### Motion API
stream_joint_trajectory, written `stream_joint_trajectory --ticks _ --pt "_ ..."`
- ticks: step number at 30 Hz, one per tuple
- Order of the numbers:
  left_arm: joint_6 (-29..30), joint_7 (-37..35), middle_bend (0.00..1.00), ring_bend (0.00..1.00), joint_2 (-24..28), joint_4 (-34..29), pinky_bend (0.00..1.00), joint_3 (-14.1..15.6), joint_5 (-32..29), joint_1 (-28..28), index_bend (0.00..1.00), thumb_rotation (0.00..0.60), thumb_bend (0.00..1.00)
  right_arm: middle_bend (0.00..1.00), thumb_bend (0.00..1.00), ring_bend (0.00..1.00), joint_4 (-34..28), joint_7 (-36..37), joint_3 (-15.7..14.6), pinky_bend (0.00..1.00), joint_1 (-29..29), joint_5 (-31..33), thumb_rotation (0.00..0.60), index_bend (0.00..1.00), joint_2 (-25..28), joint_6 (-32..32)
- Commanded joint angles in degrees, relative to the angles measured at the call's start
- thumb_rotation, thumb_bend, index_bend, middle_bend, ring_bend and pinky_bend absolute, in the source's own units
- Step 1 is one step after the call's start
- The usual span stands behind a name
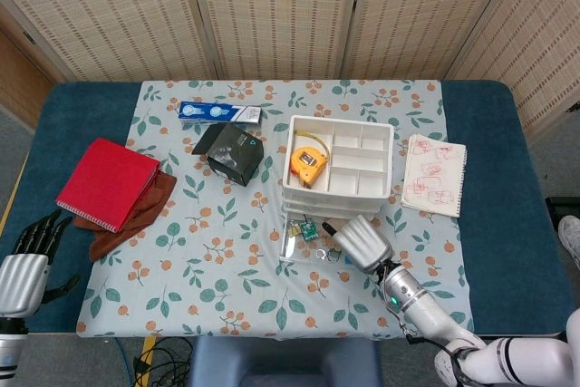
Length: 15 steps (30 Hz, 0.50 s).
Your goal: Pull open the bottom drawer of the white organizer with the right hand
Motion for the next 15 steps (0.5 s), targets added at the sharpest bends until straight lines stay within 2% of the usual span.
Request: stream_joint_trajectory --ticks 1,15 --pt "0.1 0.0 0.01 0.05 0.1 0.0 0.09 0.0 0.1 0.0 0.08 0.6 0.18 0.9 0.19 1.0 1.3 -0.5 0.5 1.0 0.8 -0.4 0.6 0.26 -0.9 -1.2" --pt "1.1 0.2 0.01 0.05 1.2 -1.2 0.09 0.1 0.1 0.8 0.08 0.6 0.18 0.9 0.2 1.0 7.1 -4.1 3.0 1.0 4.9 0.1 0.6 0.26 -5.4 -6.7"
